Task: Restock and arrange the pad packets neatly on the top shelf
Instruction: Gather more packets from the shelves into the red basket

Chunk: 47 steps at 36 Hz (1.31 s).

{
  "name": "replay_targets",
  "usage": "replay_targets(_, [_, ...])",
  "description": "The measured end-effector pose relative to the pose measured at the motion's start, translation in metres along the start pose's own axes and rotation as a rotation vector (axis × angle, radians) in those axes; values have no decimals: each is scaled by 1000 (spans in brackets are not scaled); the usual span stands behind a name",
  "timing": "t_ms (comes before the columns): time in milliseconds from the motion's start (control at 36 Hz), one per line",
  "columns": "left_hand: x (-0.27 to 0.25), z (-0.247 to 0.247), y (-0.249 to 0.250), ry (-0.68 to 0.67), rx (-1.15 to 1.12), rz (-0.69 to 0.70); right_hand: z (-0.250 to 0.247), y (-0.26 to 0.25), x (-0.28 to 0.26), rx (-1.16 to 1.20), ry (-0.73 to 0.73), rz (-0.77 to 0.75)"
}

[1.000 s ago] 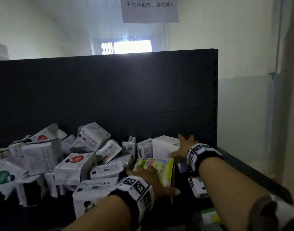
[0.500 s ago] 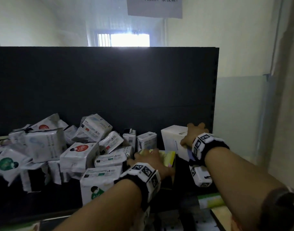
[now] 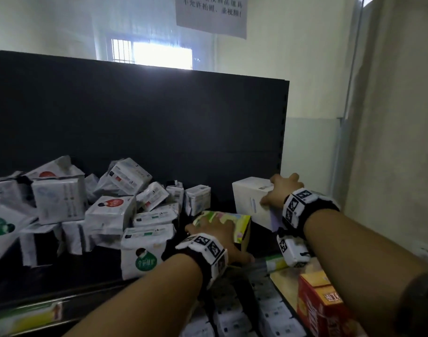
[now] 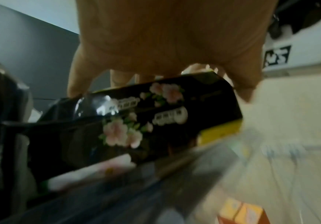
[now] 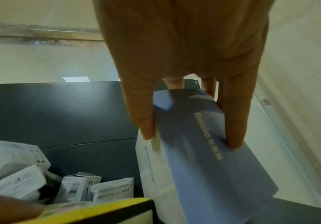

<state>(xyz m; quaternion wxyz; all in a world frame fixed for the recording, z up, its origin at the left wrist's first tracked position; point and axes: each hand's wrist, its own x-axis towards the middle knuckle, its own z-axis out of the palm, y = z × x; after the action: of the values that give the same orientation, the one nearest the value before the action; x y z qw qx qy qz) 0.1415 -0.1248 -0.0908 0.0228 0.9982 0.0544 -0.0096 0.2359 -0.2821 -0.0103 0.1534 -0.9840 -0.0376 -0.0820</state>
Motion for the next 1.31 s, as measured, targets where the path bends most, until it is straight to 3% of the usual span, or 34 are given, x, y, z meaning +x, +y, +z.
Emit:
replay_targets(56, [-5, 5, 1, -1, 106, 33, 2, 2, -4, 9, 16, 13])
replay_targets(167, [-14, 8, 8, 159, 276, 110, 5, 7, -10, 28, 47, 23])
replay_targets(333, [-32, 2, 13, 380, 268, 212, 5, 13, -18, 108, 118, 32])
replay_targets(417, [-44, -20, 5, 540, 28, 144, 0, 11, -29, 200, 214, 43])
replay_targets(556, [-75, -60, -27, 745, -797, -5, -26, -13, -54, 453, 435, 50])
replay_targets(667, [-119, -88, -81, 819, -1116, -71, -44, -53, -90, 703, 470, -16])
replay_targets(778, [-184, -91, -154, 727, -1267, -102, -51, -95, -136, 762, 328, -110])
replay_targets(944, [-291, -52, -259, 483, -1156, -147, -16, -160, -229, 860, -52, -289])
replay_targets(1083, [-348, -10, -309, 325, -944, -248, 34, -190, -281, 694, -257, -441])
replay_targets(1111, [-371, 10, -330, 258, -957, -291, 66, -206, -301, 653, -337, -448])
replay_targets(1194, [-380, 34, -343, 218, -892, -316, 80, -207, -316, 543, -432, -547])
replay_targets(1305, [-398, 91, -362, 28, -665, -328, 140, -224, -343, 174, -620, -656])
